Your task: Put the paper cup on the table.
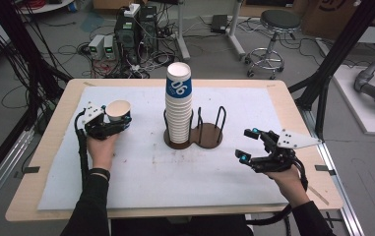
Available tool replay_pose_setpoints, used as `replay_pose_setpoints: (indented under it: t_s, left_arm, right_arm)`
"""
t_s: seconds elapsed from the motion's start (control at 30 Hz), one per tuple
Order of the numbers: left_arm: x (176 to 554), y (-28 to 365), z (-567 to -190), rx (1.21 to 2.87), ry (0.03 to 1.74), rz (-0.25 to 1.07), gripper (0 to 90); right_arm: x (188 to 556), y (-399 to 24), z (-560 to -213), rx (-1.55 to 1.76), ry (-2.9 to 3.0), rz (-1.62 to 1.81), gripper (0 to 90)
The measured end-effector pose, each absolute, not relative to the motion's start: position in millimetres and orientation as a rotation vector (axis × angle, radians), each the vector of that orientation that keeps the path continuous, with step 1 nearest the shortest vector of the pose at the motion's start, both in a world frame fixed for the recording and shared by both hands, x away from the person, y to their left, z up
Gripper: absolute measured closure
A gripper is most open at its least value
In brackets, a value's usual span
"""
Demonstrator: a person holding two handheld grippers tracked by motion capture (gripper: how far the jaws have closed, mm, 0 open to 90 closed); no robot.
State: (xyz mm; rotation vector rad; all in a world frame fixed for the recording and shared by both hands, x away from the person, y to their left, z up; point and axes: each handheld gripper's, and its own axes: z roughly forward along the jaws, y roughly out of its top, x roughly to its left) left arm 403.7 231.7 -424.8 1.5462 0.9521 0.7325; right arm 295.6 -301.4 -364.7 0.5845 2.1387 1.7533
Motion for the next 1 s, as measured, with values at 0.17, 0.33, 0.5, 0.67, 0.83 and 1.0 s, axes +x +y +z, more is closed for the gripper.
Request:
replay_pose_setpoints:
  t_s: [0.17,0.33,0.5,0.67,0.83,1.0]
  left_arm:
    - [407,231,-429,1.567,0.980,0.728,22.6]
    - [409,231,-433,1.576,1.003,0.720,22.6]
    - [410,231,-436,1.596,1.024,0.718,22.1]
    - [410,230,-435,1.614,1.031,0.716,21.1]
    - [408,230,-433,1.632,1.061,0.707,19.4]
    - [405,227,-431,1.667,1.075,0.713,18.5]
  right_arm:
    - [295,-302,-365,0.592,2.141,1.756,21.6]
    - [295,-301,-365,0.590,2.141,1.755,21.6]
    - [295,-302,-365,0.590,2.141,1.756,21.6]
    - [295,-302,-365,0.589,2.139,1.758,21.6]
    - [296,-301,-364,0.594,2.141,1.754,21.6]
    - [296,-300,-363,0.584,2.139,1.759,21.6]
